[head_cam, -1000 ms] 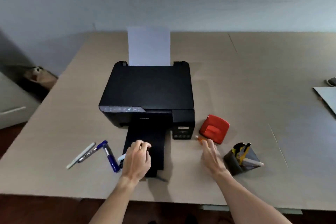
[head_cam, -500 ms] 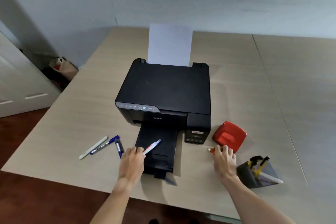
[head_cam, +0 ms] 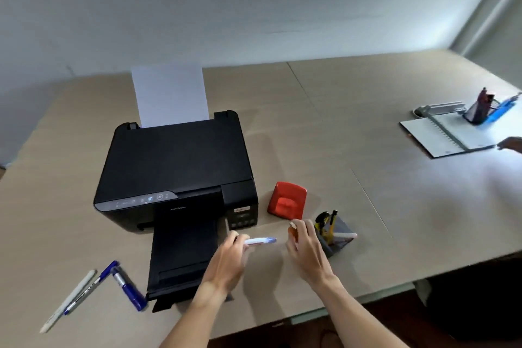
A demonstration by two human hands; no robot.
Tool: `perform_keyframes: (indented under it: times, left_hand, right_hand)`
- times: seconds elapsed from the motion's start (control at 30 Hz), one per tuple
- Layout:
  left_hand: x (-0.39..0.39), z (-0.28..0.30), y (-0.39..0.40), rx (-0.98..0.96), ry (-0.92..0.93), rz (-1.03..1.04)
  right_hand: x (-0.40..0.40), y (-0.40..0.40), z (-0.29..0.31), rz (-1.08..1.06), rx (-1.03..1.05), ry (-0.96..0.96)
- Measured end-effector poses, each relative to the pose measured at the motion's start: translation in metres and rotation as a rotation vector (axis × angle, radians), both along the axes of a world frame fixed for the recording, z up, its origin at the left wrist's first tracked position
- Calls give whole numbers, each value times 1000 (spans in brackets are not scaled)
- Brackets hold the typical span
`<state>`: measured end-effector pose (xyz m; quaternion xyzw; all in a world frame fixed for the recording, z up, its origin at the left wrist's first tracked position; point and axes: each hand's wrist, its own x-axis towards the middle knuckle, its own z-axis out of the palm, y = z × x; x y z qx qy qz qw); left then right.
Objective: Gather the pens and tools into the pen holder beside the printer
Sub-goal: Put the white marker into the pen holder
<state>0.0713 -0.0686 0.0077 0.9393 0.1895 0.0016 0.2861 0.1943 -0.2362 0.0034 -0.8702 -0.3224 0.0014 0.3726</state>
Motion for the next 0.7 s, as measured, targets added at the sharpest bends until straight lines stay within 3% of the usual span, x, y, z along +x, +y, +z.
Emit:
perform_keyframes:
  times: [0.17, 0.3, 0.47, 0.7]
  left_hand:
    - [35, 6, -22, -50, -106, -62]
    - [55, 18, -34, -63, -192, -63]
    - [73, 33, -36, 7, -294, -116]
    - [98, 54, -42, 64, -345, -267]
  right_hand:
    - [3, -28, 22, -228, 105, -125]
    - [17, -57, 23, -445, 23, -67]
    - [23, -78, 9, -491, -177, -4]
    - [20, -93, 8, -548, -157, 39]
